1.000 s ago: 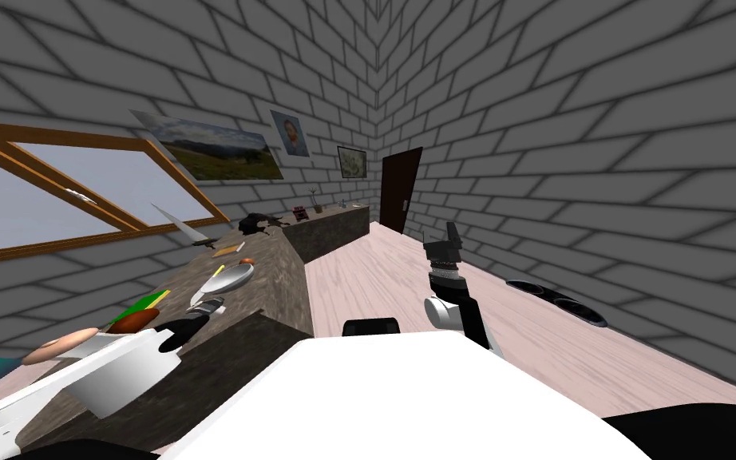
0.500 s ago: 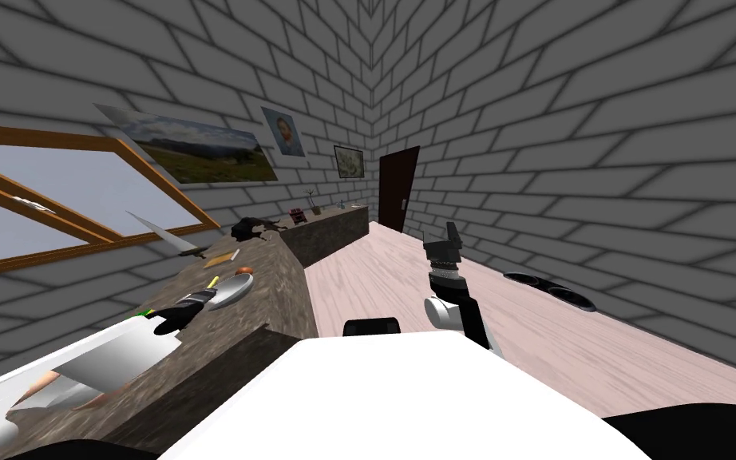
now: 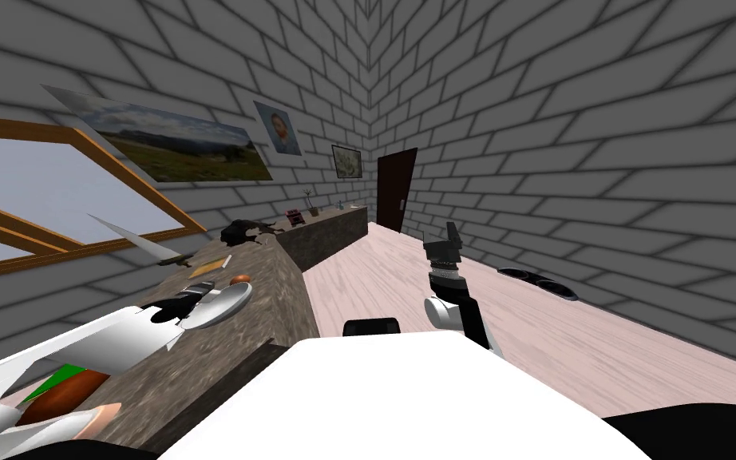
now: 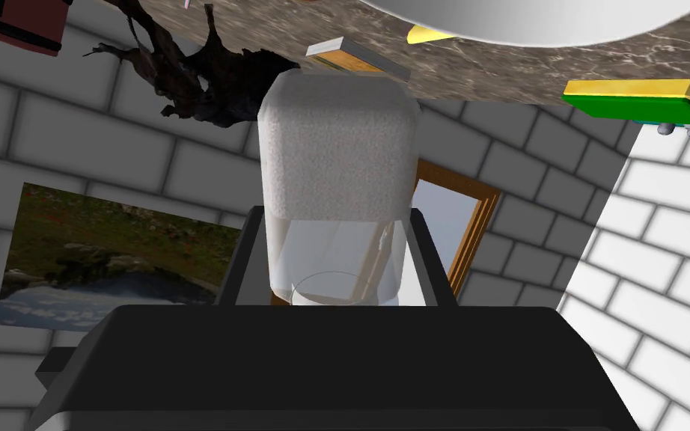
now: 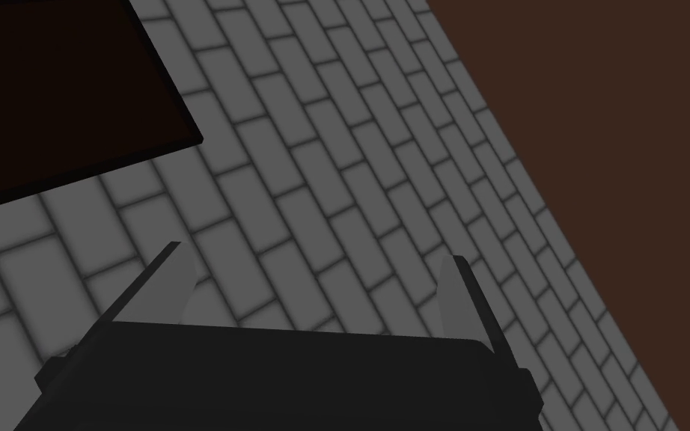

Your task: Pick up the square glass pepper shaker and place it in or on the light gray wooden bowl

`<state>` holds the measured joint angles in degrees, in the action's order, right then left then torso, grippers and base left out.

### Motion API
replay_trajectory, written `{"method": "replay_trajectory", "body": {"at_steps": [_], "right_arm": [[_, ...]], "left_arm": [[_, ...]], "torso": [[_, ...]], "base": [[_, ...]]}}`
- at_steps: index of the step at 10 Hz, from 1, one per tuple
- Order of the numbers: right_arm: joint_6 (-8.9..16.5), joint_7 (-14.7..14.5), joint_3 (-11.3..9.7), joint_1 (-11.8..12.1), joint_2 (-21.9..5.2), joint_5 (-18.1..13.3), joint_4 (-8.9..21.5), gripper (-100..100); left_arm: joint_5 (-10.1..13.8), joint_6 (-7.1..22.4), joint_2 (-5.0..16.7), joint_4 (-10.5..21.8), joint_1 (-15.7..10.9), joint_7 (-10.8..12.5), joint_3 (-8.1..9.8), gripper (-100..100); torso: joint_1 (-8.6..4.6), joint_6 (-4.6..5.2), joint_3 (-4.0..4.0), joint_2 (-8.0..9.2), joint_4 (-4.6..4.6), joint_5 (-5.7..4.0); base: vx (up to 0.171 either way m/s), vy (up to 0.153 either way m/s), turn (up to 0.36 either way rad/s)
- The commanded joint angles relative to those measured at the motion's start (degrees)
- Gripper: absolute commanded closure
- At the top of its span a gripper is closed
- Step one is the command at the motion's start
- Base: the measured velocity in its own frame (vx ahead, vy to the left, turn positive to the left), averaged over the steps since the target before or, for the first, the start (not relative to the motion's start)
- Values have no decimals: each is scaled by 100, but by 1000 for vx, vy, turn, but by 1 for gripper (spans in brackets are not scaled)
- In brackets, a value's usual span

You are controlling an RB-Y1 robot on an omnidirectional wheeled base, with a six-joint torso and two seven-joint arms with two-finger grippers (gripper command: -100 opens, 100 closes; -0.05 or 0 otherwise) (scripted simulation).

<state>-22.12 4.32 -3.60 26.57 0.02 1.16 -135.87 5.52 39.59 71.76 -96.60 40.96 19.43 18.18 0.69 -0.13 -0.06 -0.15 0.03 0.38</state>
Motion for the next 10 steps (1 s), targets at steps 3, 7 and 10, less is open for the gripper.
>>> {"method": "replay_trajectory", "body": {"at_steps": [3, 7, 10], "right_arm": [[0, 0, -1, 0, 1, 0, 0, 0], [0, 0, -1, -1, 1, 0, 0, 0], [0, 0, -1, 0, 1, 0, 0, 0]], "left_arm": [[-1, 0, 0, 1, 0, 1, 0, -100], [143, 206, 252, -275, 144, 105, 131, -100], [288, 412, 504, -552, 289, 209, 262, -100]], "torso": [[-34, -1, 9, 15, 4, -10], [-41, -1, 11, 18, 5, -12], [-32, 0, 10, 17, 4, -10]], "base": [[3, 8, -1], [1, 6, 29], [3, 28, 57]]}}
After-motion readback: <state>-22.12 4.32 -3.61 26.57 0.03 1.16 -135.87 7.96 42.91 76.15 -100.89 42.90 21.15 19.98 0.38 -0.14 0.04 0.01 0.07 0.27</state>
